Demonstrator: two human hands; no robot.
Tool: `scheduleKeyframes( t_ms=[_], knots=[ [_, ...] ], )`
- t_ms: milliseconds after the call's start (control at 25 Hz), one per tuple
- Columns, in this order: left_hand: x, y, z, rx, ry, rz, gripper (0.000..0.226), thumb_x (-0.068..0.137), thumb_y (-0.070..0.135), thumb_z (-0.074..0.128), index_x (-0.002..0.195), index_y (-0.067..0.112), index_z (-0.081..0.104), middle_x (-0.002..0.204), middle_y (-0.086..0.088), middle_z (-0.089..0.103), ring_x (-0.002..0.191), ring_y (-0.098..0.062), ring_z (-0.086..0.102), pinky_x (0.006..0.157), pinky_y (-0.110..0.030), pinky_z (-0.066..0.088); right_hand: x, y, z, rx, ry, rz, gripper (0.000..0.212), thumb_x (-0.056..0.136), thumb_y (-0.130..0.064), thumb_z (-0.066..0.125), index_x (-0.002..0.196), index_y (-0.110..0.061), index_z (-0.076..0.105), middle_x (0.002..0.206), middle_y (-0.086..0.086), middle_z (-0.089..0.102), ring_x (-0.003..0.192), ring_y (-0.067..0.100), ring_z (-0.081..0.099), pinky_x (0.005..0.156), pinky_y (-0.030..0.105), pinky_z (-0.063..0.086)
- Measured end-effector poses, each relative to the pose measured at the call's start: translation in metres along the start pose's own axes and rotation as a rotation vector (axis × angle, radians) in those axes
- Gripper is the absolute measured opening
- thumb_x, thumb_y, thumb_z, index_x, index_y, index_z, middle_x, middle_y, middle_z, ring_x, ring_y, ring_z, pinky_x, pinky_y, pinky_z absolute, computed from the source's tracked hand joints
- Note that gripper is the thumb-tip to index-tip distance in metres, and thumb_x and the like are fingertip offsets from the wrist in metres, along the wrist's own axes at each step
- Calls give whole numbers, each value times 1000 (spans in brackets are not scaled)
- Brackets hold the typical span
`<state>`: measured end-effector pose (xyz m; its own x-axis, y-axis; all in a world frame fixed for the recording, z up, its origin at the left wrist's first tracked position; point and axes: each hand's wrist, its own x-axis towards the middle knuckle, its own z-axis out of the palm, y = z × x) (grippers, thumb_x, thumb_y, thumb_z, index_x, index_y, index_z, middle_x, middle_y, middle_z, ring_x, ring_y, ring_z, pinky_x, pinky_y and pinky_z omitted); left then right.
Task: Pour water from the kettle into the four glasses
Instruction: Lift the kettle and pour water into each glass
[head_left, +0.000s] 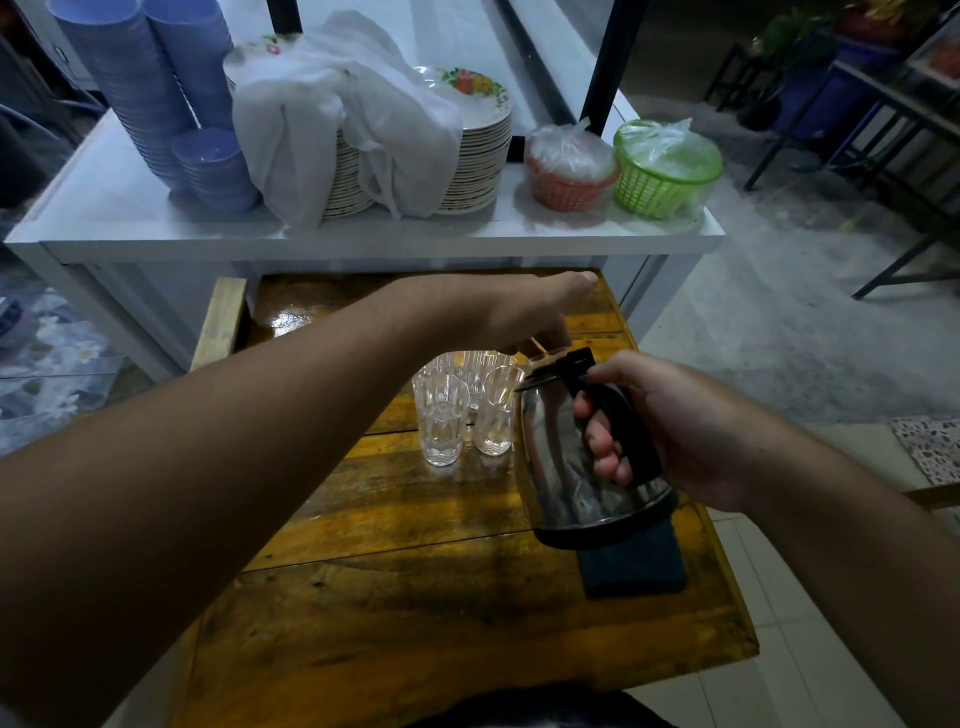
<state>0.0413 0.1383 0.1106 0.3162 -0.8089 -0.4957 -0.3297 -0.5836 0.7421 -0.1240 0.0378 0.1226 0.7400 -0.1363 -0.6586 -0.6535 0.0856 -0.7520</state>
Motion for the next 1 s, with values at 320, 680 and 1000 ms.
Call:
scheduleKeyframes(
  t_ms=[320,680,1000],
  knots=[
    [-3,4,2,-10,6,-7,81,99,55,7,137,0,52,139,-16,56,126,-27,53,105,-35,37,-3,0,-3,-23,-8,-22,42,106,-37,40,92,-6,63,61,8,62,52,19,63,49,26,50],
    [6,-11,15,46,2,10,92,87,71,11,129,5,61,133,-13,61,120,-22,58,111,-47,34,4,33,-3,-31,71,-76,42,107,-35,40,94,-5,66,61,10,64,54,22,65,49,29,50],
    [0,-4,23,70,23,27,83,96,62,10,130,7,61,133,-10,61,120,-20,57,106,-37,38,8,65,-2,64,171,-136,43,106,-33,43,86,-4,66,54,11,63,47,25,62,45,28,48]
  ],
)
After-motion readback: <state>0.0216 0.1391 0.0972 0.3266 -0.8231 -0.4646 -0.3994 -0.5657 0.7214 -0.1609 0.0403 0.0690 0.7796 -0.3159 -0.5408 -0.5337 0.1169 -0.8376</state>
